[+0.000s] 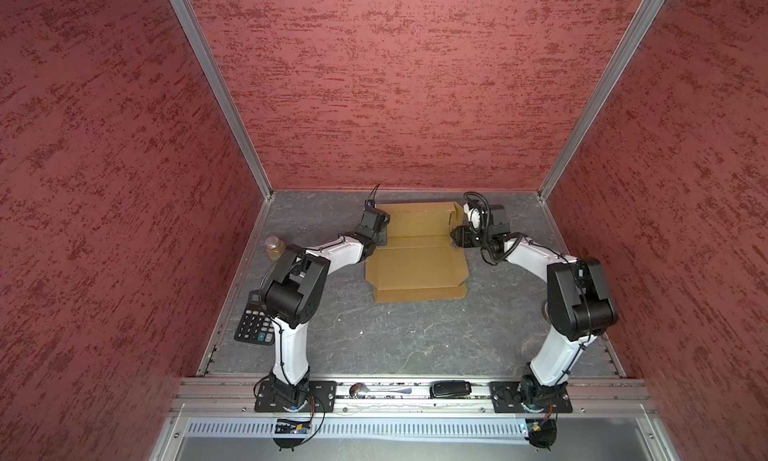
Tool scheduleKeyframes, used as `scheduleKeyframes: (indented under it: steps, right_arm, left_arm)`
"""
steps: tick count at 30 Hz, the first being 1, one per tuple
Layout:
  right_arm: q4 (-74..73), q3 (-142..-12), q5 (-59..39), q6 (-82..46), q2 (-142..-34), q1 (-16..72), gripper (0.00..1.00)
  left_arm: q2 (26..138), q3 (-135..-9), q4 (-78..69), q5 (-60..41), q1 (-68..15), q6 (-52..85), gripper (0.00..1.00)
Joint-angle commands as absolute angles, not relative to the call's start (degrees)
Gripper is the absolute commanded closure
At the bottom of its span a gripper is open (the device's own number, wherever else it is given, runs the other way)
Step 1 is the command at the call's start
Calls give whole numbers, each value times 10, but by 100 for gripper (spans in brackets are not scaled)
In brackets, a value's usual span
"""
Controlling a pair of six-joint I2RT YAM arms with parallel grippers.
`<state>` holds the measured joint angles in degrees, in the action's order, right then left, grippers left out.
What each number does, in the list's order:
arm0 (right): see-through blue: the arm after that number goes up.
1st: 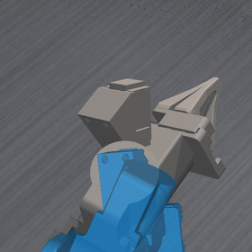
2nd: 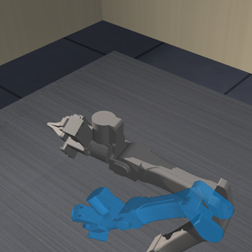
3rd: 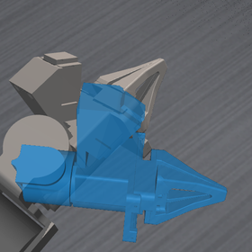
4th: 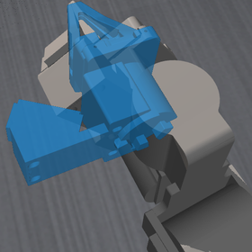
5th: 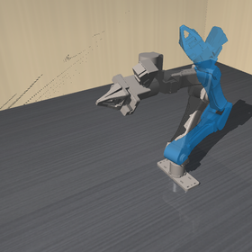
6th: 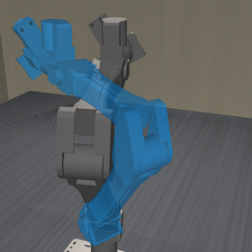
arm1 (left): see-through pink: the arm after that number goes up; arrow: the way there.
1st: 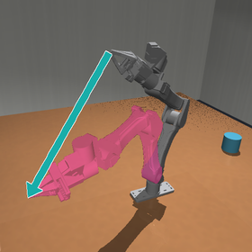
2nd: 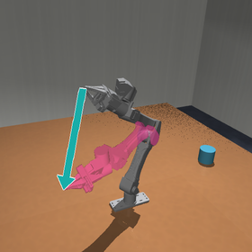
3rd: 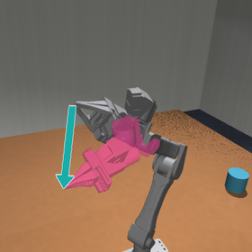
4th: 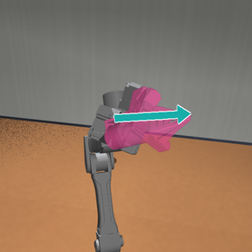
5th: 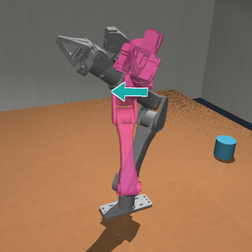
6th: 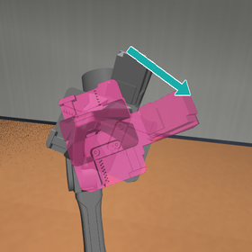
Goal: Fold the paper box
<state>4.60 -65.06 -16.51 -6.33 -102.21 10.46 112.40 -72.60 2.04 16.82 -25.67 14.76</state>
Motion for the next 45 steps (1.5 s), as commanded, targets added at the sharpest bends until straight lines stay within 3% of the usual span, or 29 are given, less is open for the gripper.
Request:
scheduleKeyframes:
  steps: [1, 19, 29, 45]
  right_arm:
    - [56, -648, -176, -58, -991, 108, 39]
    - [101, -619, -181, -56, -836, 48, 30]
    - [12, -591, -227, -21, -933, 1, 36]
    - [-24, -646, -327, 40, -1036, 3, 36]
  left_arm:
    - [1134, -721, 32, 172, -252, 152, 94]
    - [1130, -722, 35, 171, -251, 148, 94]
    - [1132, -721, 42, 174, -249, 144, 94]
    - [1133, -726, 50, 171, -249, 143, 94]
